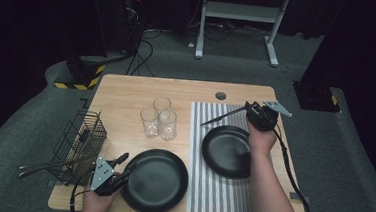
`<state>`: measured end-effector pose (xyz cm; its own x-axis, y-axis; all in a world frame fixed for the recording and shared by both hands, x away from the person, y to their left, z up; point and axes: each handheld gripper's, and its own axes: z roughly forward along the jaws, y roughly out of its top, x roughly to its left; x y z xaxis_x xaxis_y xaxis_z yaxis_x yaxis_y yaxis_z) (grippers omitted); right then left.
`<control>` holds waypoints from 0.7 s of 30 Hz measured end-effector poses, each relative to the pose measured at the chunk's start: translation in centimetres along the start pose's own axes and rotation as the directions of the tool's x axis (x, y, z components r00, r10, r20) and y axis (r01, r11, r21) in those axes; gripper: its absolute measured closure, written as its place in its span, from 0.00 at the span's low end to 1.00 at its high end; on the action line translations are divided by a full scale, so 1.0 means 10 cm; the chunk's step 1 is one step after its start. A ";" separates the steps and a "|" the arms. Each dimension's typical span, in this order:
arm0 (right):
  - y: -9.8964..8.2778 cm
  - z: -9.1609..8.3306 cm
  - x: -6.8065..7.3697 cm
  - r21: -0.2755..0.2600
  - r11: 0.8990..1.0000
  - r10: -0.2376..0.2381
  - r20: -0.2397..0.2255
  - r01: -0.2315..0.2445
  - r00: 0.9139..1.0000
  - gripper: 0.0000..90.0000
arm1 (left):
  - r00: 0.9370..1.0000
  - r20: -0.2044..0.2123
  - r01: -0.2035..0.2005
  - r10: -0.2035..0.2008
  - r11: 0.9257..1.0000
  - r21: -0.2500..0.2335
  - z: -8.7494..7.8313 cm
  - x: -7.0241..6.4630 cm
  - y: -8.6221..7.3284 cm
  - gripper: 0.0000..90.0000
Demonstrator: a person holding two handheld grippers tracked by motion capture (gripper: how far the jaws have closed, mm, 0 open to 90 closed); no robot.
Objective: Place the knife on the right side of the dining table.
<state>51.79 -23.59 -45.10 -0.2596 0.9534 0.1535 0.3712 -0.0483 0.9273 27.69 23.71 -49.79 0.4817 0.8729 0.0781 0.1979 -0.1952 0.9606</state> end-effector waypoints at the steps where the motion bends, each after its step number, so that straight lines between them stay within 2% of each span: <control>1: 0.00 0.00 -0.01 0.003 1.000 0.001 0.001 -0.001 1.000 0.68 | 1.000 0.000 -0.001 0.001 1.000 -0.001 0.00 0.00 0.00 0.65; 7: -0.03 0.00 -0.04 0.006 1.000 0.010 0.001 -0.010 1.000 0.68 | 1.000 0.003 -0.010 0.010 1.000 0.002 -0.01 0.00 0.00 0.65; 12: -0.05 0.01 -0.07 0.014 1.000 0.024 -0.002 -0.024 1.000 0.68 | 1.000 0.004 -0.004 0.004 1.000 0.005 0.00 0.00 -0.01 0.65; 16: -0.06 0.02 -0.09 0.013 1.000 0.027 -0.002 -0.027 1.000 0.68 | 1.000 0.019 0.005 -0.005 1.000 0.008 0.00 0.00 0.00 0.65; 21: -0.08 0.03 -0.11 0.015 0.999 0.035 -0.002 -0.035 0.999 0.67 | 1.000 0.022 0.006 -0.006 1.000 -0.007 -0.02 0.00 0.02 0.65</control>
<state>52.06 -24.50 -46.10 -0.2481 0.9506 0.1866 0.3937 -0.0771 0.9160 27.57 23.71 -49.56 0.4988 0.8641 0.0666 0.1952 -0.1869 0.9628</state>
